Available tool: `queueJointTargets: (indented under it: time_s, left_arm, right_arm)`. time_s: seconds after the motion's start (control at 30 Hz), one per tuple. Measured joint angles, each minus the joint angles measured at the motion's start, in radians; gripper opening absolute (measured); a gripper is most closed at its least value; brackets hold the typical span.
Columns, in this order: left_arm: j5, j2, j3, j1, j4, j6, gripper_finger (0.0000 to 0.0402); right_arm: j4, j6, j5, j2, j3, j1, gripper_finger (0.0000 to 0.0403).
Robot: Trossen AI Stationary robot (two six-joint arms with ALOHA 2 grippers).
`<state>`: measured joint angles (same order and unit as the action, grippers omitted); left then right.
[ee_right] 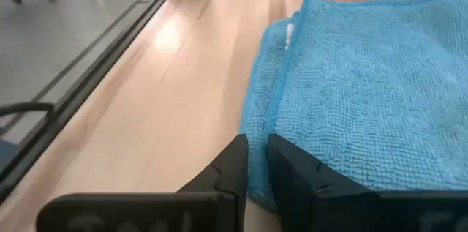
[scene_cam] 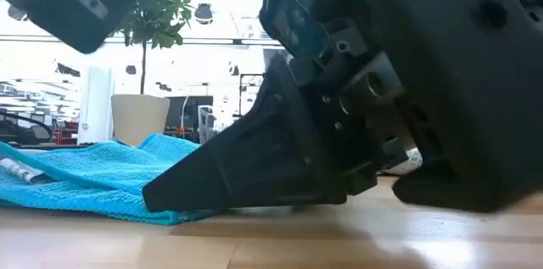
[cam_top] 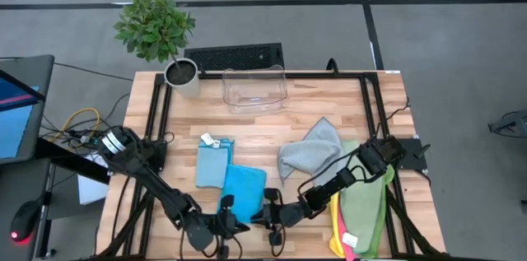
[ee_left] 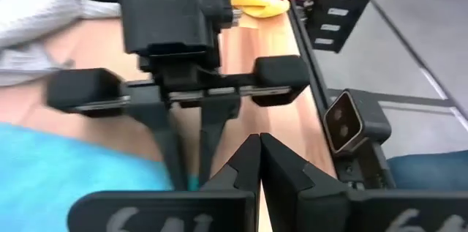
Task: Fold microfiber towels
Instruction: Fold the blue microfiber cloth, then stack the folded light blue microfiber cloth on top of the folded blue microfiber cloth
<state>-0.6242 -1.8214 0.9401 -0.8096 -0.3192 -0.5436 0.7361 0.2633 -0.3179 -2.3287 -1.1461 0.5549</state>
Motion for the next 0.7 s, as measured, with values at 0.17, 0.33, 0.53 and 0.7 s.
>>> queueJointTargets:
  time_s: [0.17, 0.33, 0.53, 0.7]
  left_arm:
    - [-0.07, 0.165, -0.001, -0.01, 0.161, -0.036, 0.0]
    - [-0.172, 0.394, 0.0, -0.012, 0.414, -0.096, 0.0006]
    - [-0.18, 0.533, 0.0, -0.016, 0.962, -0.42, 0.0064]
    - [-0.073, 0.522, -0.059, -0.012, 1.145, -0.689, 0.0152]
  right_arm:
    - [-0.018, -0.011, 0.005, 0.034, 0.006, 0.002, 0.0081]
    - [-0.071, -0.066, 0.004, 0.166, 0.006, -0.005, 0.0084]
    - [-0.31, -0.099, -0.011, 0.315, 0.007, -0.066, 0.0131]
    - [-0.403, -0.115, -0.007, 0.375, 0.005, -0.193, 0.0206]
